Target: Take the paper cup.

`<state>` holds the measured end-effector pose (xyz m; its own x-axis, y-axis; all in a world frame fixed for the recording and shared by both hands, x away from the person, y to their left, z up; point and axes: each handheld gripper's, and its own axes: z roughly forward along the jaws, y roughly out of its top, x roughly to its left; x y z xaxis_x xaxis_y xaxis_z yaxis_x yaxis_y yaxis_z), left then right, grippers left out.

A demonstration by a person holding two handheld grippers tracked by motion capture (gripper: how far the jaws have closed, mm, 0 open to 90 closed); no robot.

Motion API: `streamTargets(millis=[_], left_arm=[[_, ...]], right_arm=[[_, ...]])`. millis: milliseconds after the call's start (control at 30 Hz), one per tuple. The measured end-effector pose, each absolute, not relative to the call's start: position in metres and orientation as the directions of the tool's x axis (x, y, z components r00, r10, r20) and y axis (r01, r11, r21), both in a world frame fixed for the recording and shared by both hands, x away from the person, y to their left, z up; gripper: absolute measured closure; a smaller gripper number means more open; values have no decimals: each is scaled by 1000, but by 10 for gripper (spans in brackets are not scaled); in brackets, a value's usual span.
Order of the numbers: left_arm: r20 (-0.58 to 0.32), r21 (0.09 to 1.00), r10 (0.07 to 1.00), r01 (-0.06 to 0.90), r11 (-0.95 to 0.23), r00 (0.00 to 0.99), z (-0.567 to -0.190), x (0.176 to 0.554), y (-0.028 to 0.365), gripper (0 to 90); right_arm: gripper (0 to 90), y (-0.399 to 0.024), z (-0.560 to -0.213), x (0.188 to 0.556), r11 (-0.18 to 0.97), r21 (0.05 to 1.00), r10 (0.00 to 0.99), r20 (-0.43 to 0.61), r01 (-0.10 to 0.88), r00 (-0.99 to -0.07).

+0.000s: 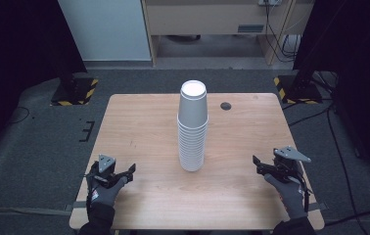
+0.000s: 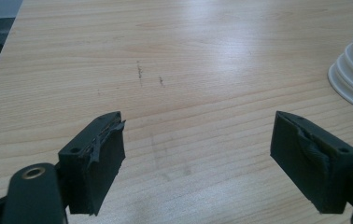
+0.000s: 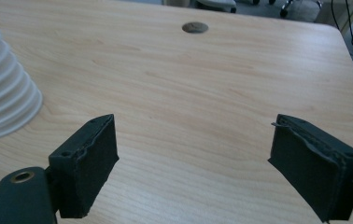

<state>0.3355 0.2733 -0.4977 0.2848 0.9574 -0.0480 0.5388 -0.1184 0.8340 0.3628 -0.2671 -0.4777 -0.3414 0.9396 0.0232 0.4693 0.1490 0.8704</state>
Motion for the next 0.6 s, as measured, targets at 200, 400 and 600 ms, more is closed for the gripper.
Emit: streamTargets(millis=[200, 400, 600], left_arm=[[-50, 836, 958, 536, -114, 281, -497, 336, 273, 165], [-47, 836, 957, 535, -119, 287, -497, 336, 273, 165], [-41, 833, 958, 539, -125, 285, -498, 337, 273, 166]], right_arm=[[143, -261, -463, 360, 150, 894, 929, 18, 422, -369], [143, -255, -450, 358, 131, 913, 919, 34, 386, -392], [143, -245, -432, 358, 130, 930, 907, 29, 345, -420]])
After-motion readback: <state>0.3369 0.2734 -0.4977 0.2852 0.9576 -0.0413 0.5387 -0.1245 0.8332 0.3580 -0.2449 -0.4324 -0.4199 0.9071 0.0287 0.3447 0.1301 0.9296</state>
